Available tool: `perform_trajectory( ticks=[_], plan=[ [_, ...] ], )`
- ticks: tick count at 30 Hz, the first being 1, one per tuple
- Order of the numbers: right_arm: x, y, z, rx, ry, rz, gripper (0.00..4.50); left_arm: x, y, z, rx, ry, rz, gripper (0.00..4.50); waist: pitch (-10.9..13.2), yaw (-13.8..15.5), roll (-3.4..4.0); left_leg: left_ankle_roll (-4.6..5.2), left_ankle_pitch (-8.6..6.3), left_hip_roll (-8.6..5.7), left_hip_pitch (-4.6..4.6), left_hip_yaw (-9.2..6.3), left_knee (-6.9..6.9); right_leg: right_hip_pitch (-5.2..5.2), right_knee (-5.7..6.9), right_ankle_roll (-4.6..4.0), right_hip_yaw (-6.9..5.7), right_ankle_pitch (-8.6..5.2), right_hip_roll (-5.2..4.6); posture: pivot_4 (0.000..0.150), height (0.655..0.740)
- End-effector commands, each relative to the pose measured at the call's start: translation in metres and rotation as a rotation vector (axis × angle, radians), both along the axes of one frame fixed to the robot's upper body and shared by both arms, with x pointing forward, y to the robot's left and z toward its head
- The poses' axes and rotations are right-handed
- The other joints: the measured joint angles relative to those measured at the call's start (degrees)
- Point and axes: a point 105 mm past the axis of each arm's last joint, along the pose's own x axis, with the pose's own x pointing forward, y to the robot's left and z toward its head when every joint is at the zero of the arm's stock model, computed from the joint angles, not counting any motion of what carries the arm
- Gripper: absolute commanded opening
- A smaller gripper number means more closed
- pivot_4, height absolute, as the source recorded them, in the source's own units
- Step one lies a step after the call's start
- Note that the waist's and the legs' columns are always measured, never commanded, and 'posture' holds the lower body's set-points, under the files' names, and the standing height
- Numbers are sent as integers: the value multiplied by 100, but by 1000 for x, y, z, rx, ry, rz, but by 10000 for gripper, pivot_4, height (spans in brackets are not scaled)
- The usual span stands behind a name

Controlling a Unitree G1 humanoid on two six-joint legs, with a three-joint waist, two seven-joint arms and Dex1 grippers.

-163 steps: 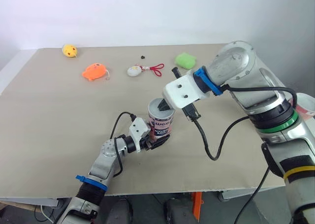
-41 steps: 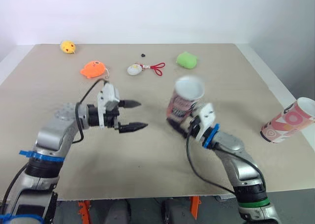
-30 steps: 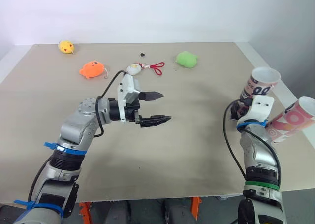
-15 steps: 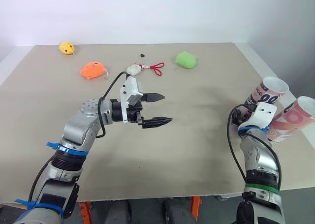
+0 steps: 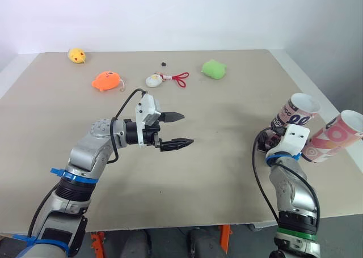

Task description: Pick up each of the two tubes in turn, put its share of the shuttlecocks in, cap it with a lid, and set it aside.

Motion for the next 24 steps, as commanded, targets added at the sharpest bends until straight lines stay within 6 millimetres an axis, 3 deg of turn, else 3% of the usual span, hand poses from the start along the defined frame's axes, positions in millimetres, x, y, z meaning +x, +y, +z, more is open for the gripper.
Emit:
perform_trajectory(
  ticks=[1, 13, 18, 24],
  plan=[
    [-6, -3, -27, 10, 152, -3, 42178, -4, -3, 12, -17, -51, -19, 45000, -5, 0, -8, 1, 1, 0, 2, 0, 0, 2, 0, 1, 0, 1, 1, 1500, 7400],
    [-28, 31, -56, 149, 302, 97, 42178, -6, -2, 9, -11, -39, -25, 45000, -32, 8, -50, 3, 1, 11, 9, -12, -4, 12, -1, -2, -9, -8, 13, 1500, 7400],
    [-47, 47, -86, 284, 439, 130, 42178, -7, -2, 8, -8, -36, -29, 45000, -73, 9, -116, 3, 1, 42, 15, -25, -3, 16, -2, -8, -24, -13, 42, 1500, 7400],
    [-57, 46, -97, 261, 521, 138, 42178, -7, -3, 8, -5, -35, -31, 45000, -125, 10, -195, -1, -1, 82, 103, -49, -36, 98, -4, -64, -65, -38, 68, 1500, 7400]
  ],
)
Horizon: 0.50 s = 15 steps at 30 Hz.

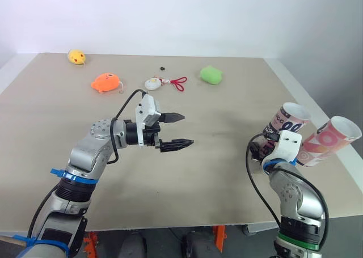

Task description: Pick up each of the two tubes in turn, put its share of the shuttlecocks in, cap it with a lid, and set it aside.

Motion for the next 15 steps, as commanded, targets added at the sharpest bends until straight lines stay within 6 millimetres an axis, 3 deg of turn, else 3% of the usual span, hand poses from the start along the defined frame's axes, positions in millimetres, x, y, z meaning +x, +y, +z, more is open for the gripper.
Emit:
perform_trajectory(
  ticks=[1, 15],
  plan=[
    [-31, 21, -68, 116, 299, 64, 42178, -6, -2, 8, -7, -37, -26, 45000, -17, 2, -25, 0, 0, 1, 17, -2, -14, 10, 0, -7, -2, -5, 1, 1500, 7400],
    [-33, 23, -72, 59, 296, 101, 42178, -7, -3, 6, -4, -30, -25, 45000, -28, 3, -42, -1, -1, 11, 36, -10, -46, 21, -9, -27, -12, -18, 7, 1500, 7400]
  ],
)
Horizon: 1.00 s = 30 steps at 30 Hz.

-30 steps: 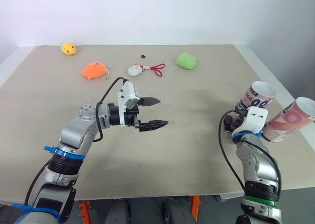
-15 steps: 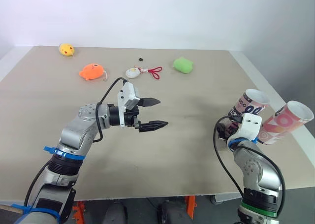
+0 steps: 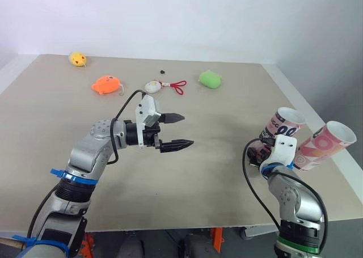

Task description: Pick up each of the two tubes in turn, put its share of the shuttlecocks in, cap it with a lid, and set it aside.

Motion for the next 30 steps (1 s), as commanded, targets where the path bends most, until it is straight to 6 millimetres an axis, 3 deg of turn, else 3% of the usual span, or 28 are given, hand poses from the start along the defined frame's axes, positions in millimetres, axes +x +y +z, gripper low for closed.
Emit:
perform_trajectory(
  ticks=[1, 3, 13, 24, 30],
  plan=[
    [-26, 21, -61, 76, 237, 73, 42178, -6, -3, 8, -7, -37, -27, 45000, 0, 0, 0, 0, 0, 0, 1, 0, -2, 0, 0, -1, 0, -2, 0, 1500, 7400],
    [-21, 22, -48, -1, 170, 118, 42178, -6, -3, 8, -8, -36, -27, 45000, 2, 0, 4, -1, 0, 0, 2, 1, -7, 0, 0, -3, 0, -5, 0, 1500, 7400],
    [-1, 18, -18, -34, -91, 89, 42178, -5, -5, 8, -12, -37, -29, 45000, 29, -86, 67, -18, -13, 0, -7, 19, -14, -24, 1, 2, 23, -12, 4, 1500, 7400],
    [16, 11, -22, -64, -133, 61, 42178, -3, -5, 7, -11, -39, -25, 45000, 35, -177, 73, -17, -10, -8, -4, 87, 10, -32, -16, 30, 83, 16, -16, 1500, 7400],
    [10, 14, -33, -65, -86, 77, 42178, -4, -5, 6, -9, -38, -26, 45000, 34, -177, 73, -16, -9, -6, -10, 105, 8, -27, -67, 42, 93, 46, -23, 1500, 7400]
  ],
)
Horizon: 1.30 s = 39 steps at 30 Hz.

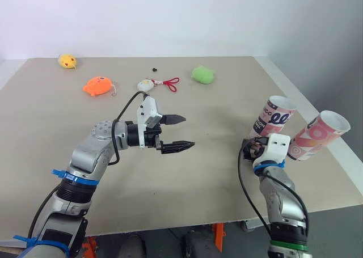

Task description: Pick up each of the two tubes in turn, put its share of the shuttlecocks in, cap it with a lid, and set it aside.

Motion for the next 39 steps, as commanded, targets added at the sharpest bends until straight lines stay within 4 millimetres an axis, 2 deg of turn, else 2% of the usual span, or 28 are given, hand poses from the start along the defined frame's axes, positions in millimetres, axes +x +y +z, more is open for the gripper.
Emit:
perform_trajectory(
  ticks=[1, 10, 20, 22, 25, 30, 33, 35, 39],
  plan=[
    [-14, 7, -42, 25, 170, 23, 42178, -3, -2, 8, -10, -40, -17, 45000, -1, 0, -1, 0, 0, 1, -2, 2, -1, 0, -5, 0, 0, 1, 0, 1500, 7400],
    [-36, 9, -60, 45, 322, 67, 42178, -5, -2, 6, -7, -31, -21, 45000, -6, 6, -1, -4, -7, 0, -16, -20, -32, -5, -14, 15, -11, -16, 6, 1500, 7400],
    [-71, 20, -97, 174, 571, 100, 42178, -7, -3, 4, -4, -23, -25, 45000, -65, 19, -42, -22, -69, 11, -16, -59, -33, 11, -13, -17, -47, -79, 20, 1500, 7400],
    [-74, 24, -97, 222, 556, 116, 42178, -7, -2, 4, -4, -22, -24, 45000, -89, 32, -78, -20, -82, 15, -7, -83, -32, 30, -13, -36, -60, -96, 22, 1500, 7400],
    [-76, 27, -95, 268, 532, 131, 42178, -7, -2, 4, -2, -21, -25, 45000, -96, 54, -89, -31, -101, 21, 12, -109, -29, 62, -14, -42, -88, -124, 26, 1500, 7400],
    [-91, 27, -105, 287, 642, 136, 42178, -7, -2, 3, 3, -19, -32, 45000, -104, 82, -101, -39, -113, 22, 30, -149, -29, 98, -14, -59, -132, -147, 26, 1500, 7400],
    [-88, 28, -101, 384, 605, 108, 42178, -7, -3, 2, 7, -18, -36, 45000, -114, 154, -116, -40, -117, 32, 43, -166, -31, 115, -14, -76, -155, -157, 33, 1500, 7400],
    [-88, 29, -102, 515, 603, 53, 42178, -7, -3, 2, 7, -17, -37, 45000, -118, 186, -123, -48, -124, 47, 53, -177, -31, 128, -14, -91, -167, -165, 45, 1500, 7400],
    [-91, 20, -106, 349, 640, 70, 42178, -7, -3, 2, 11, -16, -39, 45000, -119, 185, -124, -57, -129, 69, 67, -189, -29, 142, -14, -107, -179, -169, 66, 1500, 7400]
  ],
)
